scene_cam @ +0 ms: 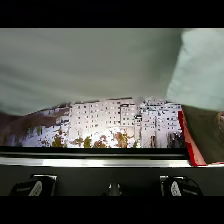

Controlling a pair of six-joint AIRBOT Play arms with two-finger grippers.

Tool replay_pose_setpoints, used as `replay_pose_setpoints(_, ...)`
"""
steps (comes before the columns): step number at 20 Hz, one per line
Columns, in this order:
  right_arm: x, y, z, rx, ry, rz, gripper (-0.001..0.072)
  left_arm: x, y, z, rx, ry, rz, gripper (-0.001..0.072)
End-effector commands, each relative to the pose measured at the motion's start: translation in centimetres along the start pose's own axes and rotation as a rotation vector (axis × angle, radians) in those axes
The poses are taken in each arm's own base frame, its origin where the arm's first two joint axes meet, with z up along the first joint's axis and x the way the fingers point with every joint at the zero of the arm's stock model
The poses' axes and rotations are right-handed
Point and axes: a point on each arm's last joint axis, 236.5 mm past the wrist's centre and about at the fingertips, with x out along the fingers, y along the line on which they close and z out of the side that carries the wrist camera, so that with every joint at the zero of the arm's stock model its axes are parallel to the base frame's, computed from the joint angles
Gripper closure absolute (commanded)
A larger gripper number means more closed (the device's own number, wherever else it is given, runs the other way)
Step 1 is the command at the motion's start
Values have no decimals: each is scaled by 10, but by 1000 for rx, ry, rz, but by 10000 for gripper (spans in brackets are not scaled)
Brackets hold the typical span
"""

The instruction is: Fold the shirts.

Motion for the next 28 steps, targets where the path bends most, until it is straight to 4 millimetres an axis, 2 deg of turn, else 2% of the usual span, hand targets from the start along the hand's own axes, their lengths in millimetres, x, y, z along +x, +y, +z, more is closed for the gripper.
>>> replay_pose_setpoints(1, -9, 0, -6, -32, 45, -4, 697, 0, 11, -14, 47, 71, 47, 684)
replay_pose_setpoints(3, 13, 11, -43, -2, 165, 63, 697, 14, 28, -46, 49, 201, 89, 684)
replay_pose_setpoints(5, 45, 30, -101, 66, 347, 165, 697, 38, 55, -91, 42, 372, 146, 684)
replay_pose_setpoints(7, 82, 63, -171, 120, 537, 327, 698, 71, 81, -148, 44, 556, 167, 683)
replay_pose_setpoints(9, 105, 115, -250, 194, 748, 556, 699, 101, 110, -231, -7, 781, 185, 684)
replay_pose_setpoints(10, 109, 144, -291, 231, 875, 671, 699, 111, 123, -274, -33, 888, 193, 684)
replay_pose_setpoints(12, 118, 203, -358, 235, 1063, 852, 698, 127, 149, -363, -70, 1078, 202, 683)
replay_pose_setpoints(13, 128, 237, -385, 229, 1109, 920, 698, 132, 161, -405, -92, 1163, 207, 683)
replay_pose_setpoints(15, 151, 293, -425, 236, 1143, 974, 698, 137, 179, -478, -139, 1319, 219, 683)
replay_pose_setpoints(17, 174, 335, -457, 283, 1159, 940, 697, 138, 192, -532, -179, 1418, 229, 683)
replay_pose_setpoints(18, 186, 345, -469, 310, 1154, 901, 697, 141, 197, -551, -191, 1447, 233, 683)
replay_pose_setpoints(19, 199, 352, -477, 349, 1133, 857, 697, 146, 201, -565, -193, 1459, 233, 683)
replay_pose_setpoints(21, 225, 352, -485, 378, 1063, 783, 697, 167, 209, -575, -182, 1419, 236, 682)
replay_pose_setpoints(23, 246, 342, -483, 361, 997, 721, 697, 194, 212, -567, -168, 1327, 235, 682)
replay_pose_setpoints(24, 247, 341, -479, 367, 991, 724, 697, 203, 207, -560, -182, 1297, 222, 682)
replay_pose_setpoints(25, 240, 342, -474, 368, 1011, 752, 697, 205, 201, -554, -198, 1295, 205, 682)
replay_pose_setpoints(26, 226, 342, -471, 350, 1050, 793, 697, 197, 197, -550, -182, 1332, 182, 682)
replay_pose_setpoints(28, 175, 335, -466, 290, 1202, 916, 697, 163, 197, -546, -117, 1467, 165, 683)
